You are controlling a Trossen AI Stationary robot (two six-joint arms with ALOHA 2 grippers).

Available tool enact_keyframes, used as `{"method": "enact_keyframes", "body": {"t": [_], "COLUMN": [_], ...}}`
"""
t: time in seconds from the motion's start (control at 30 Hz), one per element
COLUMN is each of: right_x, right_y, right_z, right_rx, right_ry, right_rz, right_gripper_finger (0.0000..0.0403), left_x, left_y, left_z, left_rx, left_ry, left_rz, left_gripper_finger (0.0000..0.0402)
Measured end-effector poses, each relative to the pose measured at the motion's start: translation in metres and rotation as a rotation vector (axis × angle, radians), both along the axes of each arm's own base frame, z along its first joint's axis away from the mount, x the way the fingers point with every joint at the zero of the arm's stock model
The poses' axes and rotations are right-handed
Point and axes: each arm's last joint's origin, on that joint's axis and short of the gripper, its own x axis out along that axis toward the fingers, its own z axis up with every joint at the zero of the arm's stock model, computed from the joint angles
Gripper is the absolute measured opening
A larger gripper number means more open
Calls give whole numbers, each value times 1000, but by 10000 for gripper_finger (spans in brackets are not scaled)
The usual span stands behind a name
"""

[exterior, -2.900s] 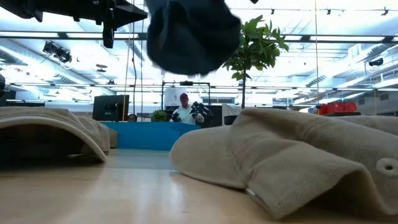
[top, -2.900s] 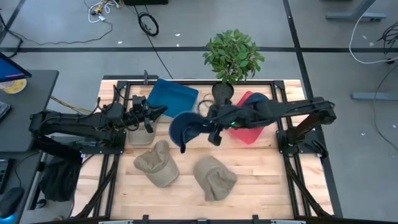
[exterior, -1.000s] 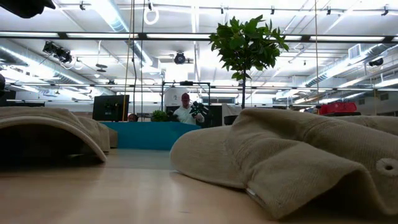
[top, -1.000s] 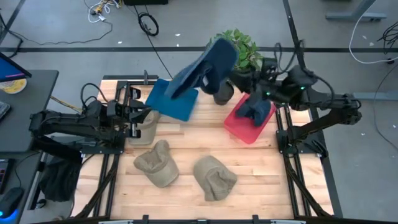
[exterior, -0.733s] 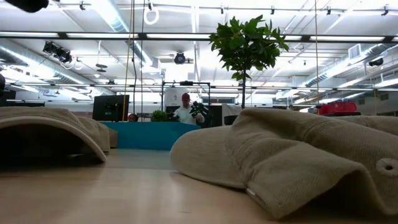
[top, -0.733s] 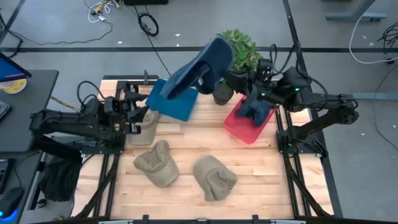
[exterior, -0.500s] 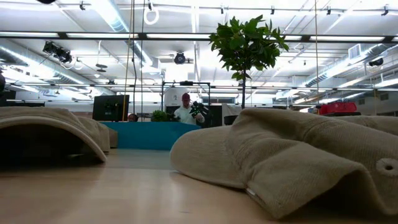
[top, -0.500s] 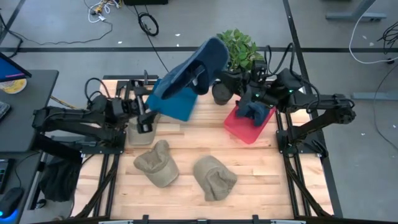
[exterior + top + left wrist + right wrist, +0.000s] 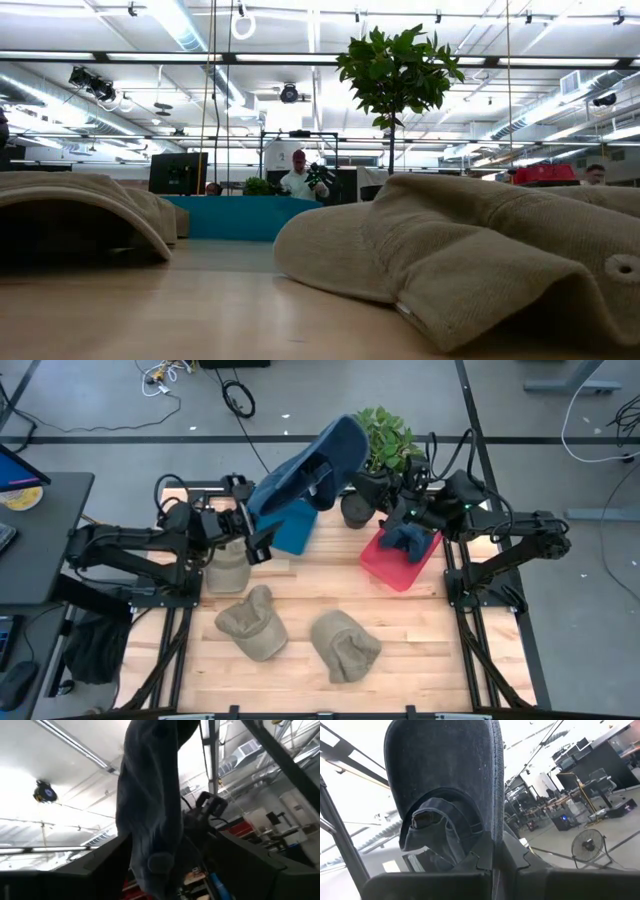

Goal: Pick & Place hat
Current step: Put the blue cap into the red bin

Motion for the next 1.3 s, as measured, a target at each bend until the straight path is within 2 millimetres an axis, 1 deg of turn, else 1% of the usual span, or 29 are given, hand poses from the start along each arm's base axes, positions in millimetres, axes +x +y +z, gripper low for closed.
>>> {"method": "enact_keyframes", "body": {"t": [0.13, 0.23, 0.57, 0.73, 0.83, 0.93, 1.03, 1.13, 1.3], "right_x": [0, 0, 2, 7, 11, 15, 17, 17, 18], "right_y": [0, 0, 0, 1, 1, 1, 2, 2, 2], "right_z": [0, 0, -3, -7, -10, -12, -13, -13, -14], "right_rx": [-6, -6, 1, 25, 35, 41, 37, 37, 48], "right_ry": [-4, -3, 30, 42, 51, 55, 50, 52, 52], "right_rz": [14, 14, 18, 32, 44, 63, 74, 75, 96], "right_gripper_finger": [7, 7, 7, 7, 7, 7, 7, 7, 8], "left_x": [0, 0, -3, -5, -6, -7, -5, -4, -3], "left_y": [2, 2, 2, 4, 6, 6, 6, 6, 6], "left_z": [5, 5, 8, 12, 16, 18, 17, 16, 14], "left_rx": [-33, -42, -88, -186, -229, -232, -232, -232, -232], "left_ry": [-17, -17, -51, -87, -108, -112, -91, -72, -51], "left_rz": [51, 58, 15, 43, 64, 68, 69, 72, 74], "left_gripper_finger": [298, 298, 298, 298, 287, 258, 212, 154, 44]}}
